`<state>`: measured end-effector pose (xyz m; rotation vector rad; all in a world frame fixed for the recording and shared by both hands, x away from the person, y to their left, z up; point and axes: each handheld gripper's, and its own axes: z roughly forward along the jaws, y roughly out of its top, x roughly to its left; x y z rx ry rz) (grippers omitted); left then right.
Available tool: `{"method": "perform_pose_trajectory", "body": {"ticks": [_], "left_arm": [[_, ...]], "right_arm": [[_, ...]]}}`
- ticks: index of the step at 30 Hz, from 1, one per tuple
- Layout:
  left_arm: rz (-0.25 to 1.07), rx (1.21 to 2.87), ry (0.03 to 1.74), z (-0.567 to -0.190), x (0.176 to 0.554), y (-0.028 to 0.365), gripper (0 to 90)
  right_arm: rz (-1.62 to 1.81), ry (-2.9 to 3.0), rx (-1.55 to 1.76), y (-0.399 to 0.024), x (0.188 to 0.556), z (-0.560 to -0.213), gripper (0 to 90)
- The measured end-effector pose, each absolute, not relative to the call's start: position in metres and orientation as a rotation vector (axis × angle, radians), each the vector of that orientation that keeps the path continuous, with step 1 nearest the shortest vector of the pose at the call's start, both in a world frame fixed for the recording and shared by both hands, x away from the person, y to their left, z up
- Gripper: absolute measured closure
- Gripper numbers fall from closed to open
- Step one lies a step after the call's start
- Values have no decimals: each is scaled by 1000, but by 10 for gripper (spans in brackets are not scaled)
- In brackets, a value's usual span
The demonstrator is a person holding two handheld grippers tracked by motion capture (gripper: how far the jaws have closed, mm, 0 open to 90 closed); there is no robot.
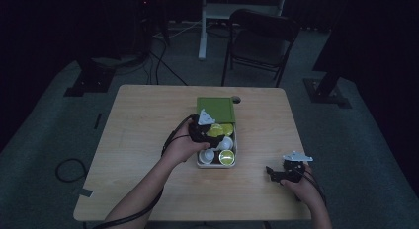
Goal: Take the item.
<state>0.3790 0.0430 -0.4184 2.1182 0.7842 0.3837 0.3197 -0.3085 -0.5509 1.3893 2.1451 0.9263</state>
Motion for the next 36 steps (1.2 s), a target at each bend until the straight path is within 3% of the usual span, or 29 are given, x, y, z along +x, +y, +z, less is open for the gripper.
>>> {"method": "perform_pose_trajectory", "body": {"ticks": [36], "left_arm": [[488,2001,950,-422,368,117,382]], "right_arm": [[925,2146,1391,-308,320,-551,111]]}}
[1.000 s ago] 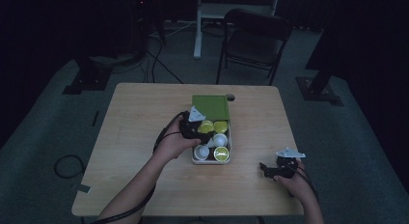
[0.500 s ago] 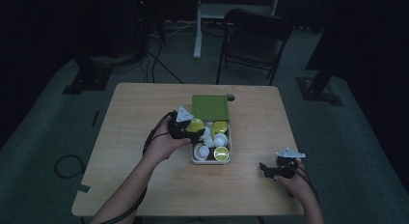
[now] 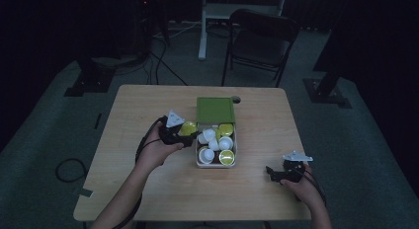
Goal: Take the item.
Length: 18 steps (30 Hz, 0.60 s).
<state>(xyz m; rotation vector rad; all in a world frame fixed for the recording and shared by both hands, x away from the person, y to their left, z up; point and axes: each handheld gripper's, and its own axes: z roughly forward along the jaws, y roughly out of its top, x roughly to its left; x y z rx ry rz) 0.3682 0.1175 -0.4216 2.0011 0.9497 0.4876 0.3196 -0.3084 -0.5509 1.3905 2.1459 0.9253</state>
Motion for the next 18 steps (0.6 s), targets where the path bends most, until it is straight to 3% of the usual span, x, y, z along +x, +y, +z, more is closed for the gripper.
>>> {"method": "perform_pose_trajectory", "body": {"ticks": [18], "left_arm": [[484,1975,1017,-437,360,148,382]], "right_arm": [[926,2145,1391,-308,320,-551,111]]}}
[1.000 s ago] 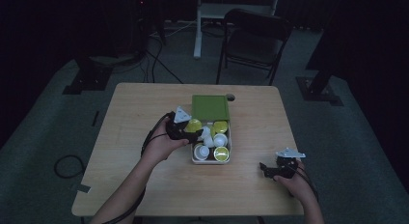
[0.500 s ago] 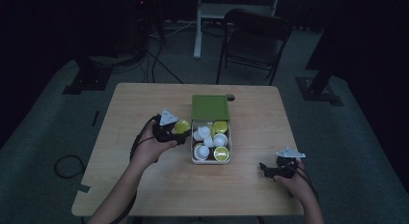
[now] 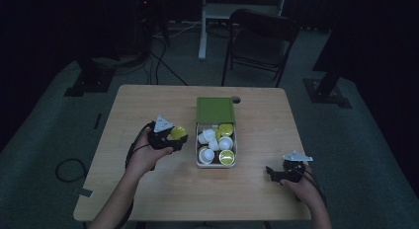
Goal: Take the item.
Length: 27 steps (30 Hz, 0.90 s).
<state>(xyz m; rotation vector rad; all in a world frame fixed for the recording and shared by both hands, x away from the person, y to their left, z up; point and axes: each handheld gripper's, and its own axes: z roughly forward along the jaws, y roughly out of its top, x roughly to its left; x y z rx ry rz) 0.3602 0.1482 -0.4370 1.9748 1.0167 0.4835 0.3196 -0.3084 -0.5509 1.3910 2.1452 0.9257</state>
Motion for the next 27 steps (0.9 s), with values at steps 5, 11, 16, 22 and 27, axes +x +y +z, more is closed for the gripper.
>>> {"method": "perform_pose_trajectory", "body": {"ticks": [5,11,16,22,27], "left_arm": [[490,1973,1033,-442,359,158,383],[502,1970,1051,-447,356,168,382],[505,1964,1067,-451,352,175,383],[507,1955,1087,-457,348,183,382],[493,1946,1104,-462,345,188,382]], "right_arm": [[925,2145,1390,-308,320,-551,111],[925,2146,1390,-308,320,-551,111],[924,2146,1390,-308,320,-551,111],[924,2146,1389,-308,320,-551,112],[925,2146,1389,-308,320,-551,111]]}}
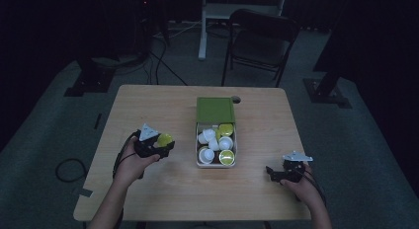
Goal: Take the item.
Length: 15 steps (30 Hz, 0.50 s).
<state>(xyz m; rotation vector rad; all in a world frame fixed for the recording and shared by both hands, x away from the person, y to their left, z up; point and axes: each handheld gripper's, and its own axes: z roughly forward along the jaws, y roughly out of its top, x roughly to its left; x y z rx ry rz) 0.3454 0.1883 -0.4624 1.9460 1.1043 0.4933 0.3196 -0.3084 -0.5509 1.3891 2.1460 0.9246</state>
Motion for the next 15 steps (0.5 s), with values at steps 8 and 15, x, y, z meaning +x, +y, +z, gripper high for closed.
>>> {"method": "perform_pose_trajectory", "body": {"ticks": [8,15], "left_arm": [[507,1935,1122,-468,343,195,382],[496,1928,1149,-477,340,202,382]], "right_arm": [[924,2146,1389,-308,320,-551,111],[924,2146,1389,-308,320,-551,111]]}}
